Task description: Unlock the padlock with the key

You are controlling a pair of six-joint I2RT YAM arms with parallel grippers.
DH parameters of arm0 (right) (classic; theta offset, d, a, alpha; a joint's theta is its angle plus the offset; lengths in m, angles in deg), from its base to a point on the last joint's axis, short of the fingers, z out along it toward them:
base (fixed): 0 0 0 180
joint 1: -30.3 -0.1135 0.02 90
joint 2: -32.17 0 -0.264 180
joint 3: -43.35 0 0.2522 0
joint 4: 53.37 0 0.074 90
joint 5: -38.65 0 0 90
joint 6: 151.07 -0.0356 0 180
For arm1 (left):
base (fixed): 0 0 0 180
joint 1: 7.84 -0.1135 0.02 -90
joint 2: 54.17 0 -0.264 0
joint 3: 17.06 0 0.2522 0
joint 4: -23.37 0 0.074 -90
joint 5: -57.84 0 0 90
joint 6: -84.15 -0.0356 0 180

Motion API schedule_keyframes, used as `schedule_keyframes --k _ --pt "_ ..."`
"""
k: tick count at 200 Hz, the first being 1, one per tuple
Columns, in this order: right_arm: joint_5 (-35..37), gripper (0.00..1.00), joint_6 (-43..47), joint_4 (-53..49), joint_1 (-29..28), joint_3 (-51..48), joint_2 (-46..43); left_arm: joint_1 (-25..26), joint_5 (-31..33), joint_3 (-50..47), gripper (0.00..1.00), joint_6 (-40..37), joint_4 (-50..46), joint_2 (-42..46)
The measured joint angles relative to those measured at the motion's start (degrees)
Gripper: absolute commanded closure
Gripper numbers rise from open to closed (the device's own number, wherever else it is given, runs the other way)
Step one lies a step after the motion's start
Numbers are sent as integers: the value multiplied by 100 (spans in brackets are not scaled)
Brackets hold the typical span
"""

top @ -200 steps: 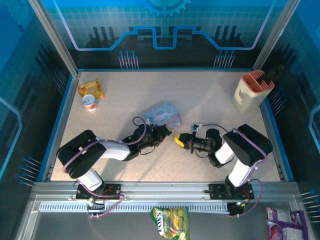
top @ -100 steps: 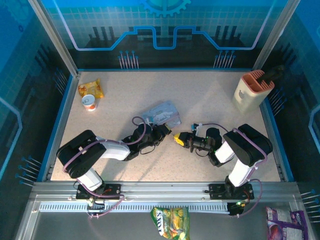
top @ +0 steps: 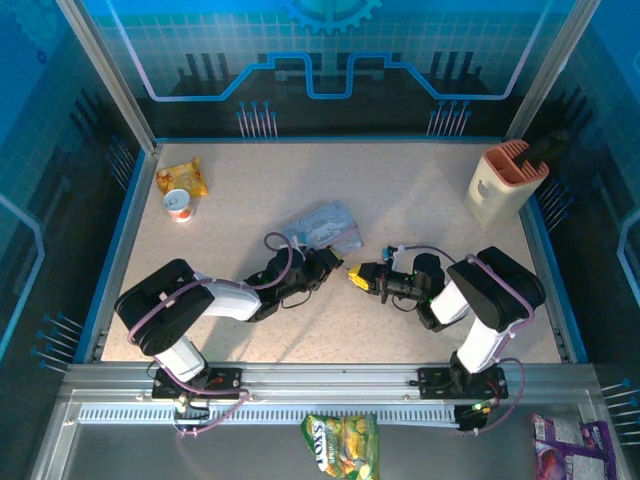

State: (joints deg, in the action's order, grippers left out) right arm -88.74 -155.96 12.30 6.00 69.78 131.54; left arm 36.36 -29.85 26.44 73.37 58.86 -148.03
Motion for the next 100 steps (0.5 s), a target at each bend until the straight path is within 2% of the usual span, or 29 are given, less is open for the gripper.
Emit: schedule_keyframes --k 100 --pt "-17 100 299 37 -2 2 197 13 -7 9 97 -24 -13 -116"
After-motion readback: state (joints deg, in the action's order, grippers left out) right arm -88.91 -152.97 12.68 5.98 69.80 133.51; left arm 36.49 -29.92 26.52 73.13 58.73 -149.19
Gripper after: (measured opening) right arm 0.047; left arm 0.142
